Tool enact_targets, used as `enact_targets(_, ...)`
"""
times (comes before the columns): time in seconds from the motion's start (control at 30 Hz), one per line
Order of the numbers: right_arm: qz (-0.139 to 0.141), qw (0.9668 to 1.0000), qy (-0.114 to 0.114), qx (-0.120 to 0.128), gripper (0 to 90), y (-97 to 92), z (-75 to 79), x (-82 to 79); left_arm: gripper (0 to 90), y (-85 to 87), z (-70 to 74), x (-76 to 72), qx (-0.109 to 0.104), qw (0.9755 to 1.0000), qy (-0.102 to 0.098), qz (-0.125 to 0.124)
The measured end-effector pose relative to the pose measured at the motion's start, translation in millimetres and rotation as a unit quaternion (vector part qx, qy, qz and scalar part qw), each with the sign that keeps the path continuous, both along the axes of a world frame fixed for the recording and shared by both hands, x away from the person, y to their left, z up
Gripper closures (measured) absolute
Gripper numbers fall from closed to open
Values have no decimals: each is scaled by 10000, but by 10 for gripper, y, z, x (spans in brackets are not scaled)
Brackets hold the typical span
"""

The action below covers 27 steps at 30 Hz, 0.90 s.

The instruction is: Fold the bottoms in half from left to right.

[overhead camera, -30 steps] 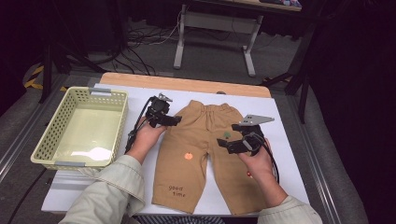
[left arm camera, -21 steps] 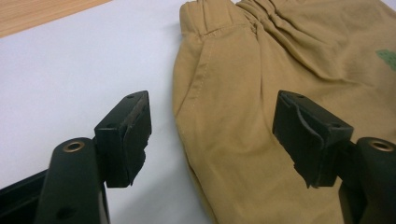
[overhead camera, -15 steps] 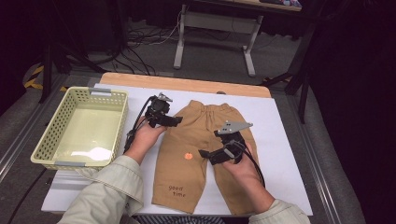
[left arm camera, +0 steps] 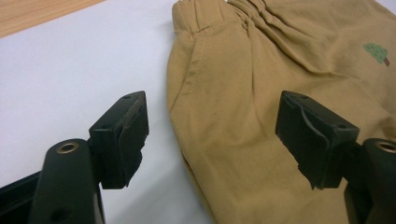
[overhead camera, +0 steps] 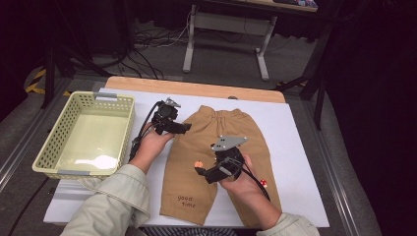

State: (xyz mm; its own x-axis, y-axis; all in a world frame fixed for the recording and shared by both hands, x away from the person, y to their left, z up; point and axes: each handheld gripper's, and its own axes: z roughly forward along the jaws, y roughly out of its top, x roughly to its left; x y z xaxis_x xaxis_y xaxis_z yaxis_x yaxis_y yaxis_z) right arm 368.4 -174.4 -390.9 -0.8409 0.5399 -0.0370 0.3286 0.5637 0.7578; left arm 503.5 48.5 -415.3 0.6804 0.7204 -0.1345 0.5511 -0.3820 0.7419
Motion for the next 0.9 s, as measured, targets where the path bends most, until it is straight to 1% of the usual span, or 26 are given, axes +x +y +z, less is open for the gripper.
enact_targets(0.03,11,10000,-7,-6,82,17,-1,-6,265,6,1,2,21,10000,-20,-8)
enact_targets(0.1,20,10000,-23,-43,95,48,-5,-18,265,16,1,2,12,10000,4,6)
enact_targets(0.17,52,10000,-6,-33,128,84,-14,-30,265,20,-6,0,-18,10000,31,33)
enact_targets(0.23,112,9999,22,-45,177,146,-25,-51,265,31,-9,2,22,10000,23,35)
enact_targets(0.27,112,9999,22,-45,177,146,-25,-51,265,37,-10,3,39,10000,17,26)
enact_targets(0.33,158,9998,54,-68,213,193,-35,-65,265,47,-14,-1,19,10000,61,49)
enact_targets(0.43,193,9997,88,-90,246,240,-48,-78,267,71,-20,9,46,10000,67,49)
enact_targets(0.5,228,9996,108,-96,267,271,-59,-87,270,81,-32,17,46,9999,69,97)
enact_targets(0.57,261,9995,125,-104,282,299,-68,-98,275,95,-40,26,65,9999,107,107)
enact_targets(0.6,278,9995,120,-108,289,314,-72,-103,278,96,-49,31,28,9998,123,136)
enact_targets(0.67,319,9993,147,-121,302,343,-82,-113,287,108,-58,41,37,9997,170,147)
enact_targets(0.7,340,9992,157,-112,306,359,-89,-118,285,108,-65,44,44,9997,166,180)
enact_targets(0.8,394,9990,158,-151,316,410,-115,-137,285,113,-80,60,115,9996,170,167)
enact_targets(0.9,420,9988,191,-177,319,461,-145,-157,285,98,-97,64,118,9995,206,191)
